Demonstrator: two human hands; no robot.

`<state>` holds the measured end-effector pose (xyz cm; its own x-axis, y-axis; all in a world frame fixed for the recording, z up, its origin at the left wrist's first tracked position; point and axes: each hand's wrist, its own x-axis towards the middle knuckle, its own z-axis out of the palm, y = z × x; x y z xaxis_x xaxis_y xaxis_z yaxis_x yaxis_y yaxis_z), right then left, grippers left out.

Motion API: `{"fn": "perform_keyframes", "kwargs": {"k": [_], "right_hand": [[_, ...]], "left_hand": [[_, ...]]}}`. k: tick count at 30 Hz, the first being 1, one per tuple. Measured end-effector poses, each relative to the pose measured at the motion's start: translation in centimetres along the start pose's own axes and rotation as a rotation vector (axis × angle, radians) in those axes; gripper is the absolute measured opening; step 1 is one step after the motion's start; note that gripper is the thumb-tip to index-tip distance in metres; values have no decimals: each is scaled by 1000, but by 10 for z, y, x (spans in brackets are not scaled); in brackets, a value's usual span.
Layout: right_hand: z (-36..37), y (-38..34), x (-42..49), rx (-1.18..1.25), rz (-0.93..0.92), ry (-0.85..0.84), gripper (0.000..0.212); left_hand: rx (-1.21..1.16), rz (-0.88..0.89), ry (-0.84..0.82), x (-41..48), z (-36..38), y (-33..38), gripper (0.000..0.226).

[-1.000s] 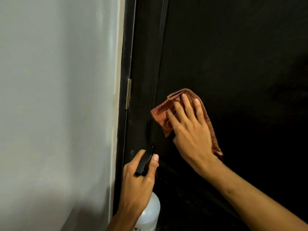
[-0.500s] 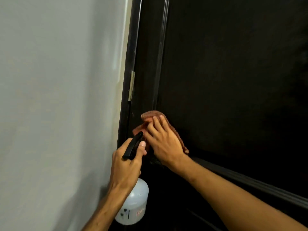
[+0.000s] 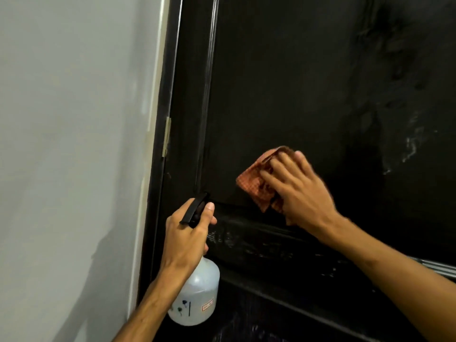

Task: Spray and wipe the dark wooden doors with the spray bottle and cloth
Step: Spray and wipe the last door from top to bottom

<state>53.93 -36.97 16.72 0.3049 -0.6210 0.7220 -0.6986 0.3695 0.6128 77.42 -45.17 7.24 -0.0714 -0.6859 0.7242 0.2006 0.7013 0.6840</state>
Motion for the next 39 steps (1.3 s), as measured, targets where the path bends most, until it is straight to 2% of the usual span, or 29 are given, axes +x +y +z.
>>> {"fn": "perform_keyframes", "kwargs": {"k": [3,4,5,7,8,9,10,12,14,15,17,19,20,21,22,24,25,26,29,31,32,36,39], "right_hand": [[-12,33,-10,23,351,124,71],[-10,30,-18,22,366,135,71],[-4,21,-27,33,293,127,71],[13,2,-48,27,14,-1,71],[18,5,-53,-5,-73,-62,73],[15,18,-53,-24,-93,-47,74],[5,34,-51,-24,-23,19,73],[-14,70,-50,14,259,127,71],[-23,87,-58,42,478,115,87],[-19,84,-66,48,486,97,97],[0,68,-86,55,286,64,101],[12,67,-101,17,-10,-60,88],[11,81,-98,-14,-78,-52,82],[9,97,-90,-5,-20,17,74],[6,113,-81,50,139,106,70],[0,137,-70,142,512,225,80],[1,138,-70,137,602,237,86],[5,132,-76,120,596,236,87],[25,107,-114,97,315,149,75],[29,117,-125,51,193,89,69],[29,132,-120,36,209,106,68],[11,187,-69,157,624,250,78],[25,167,-86,185,634,275,79]], "left_hand": [[-26,24,-31,6,11,11,22],[-37,26,-44,7,16,14,22],[-46,20,-54,8,21,17,21],[-49,8,-80,6,31,22,20],[-53,1,-91,5,36,24,20],[-60,-5,-100,3,40,26,20],[-68,-8,-110,0,45,29,21],[-73,-8,-136,-6,54,34,24],[-66,4,-167,-9,65,37,25],[-68,7,-180,-10,71,39,25],[-88,8,-208,-8,85,43,24],[-112,10,-234,-3,98,50,23],[-119,19,-241,-1,103,53,24],[-122,32,-247,1,108,56,24],[-129,45,-253,3,113,59,26],[-149,58,-267,7,122,64,27],[-153,62,-276,9,127,66,28],[-154,64,-283,10,132,68,28],[-180,67,-306,11,145,70,27],[-191,70,-325,10,152,69,27],[-195,72,-335,10,156,69,27],[-223,77,-367,14,173,74,27],[-231,91,-374,18,181,77,27]]}}
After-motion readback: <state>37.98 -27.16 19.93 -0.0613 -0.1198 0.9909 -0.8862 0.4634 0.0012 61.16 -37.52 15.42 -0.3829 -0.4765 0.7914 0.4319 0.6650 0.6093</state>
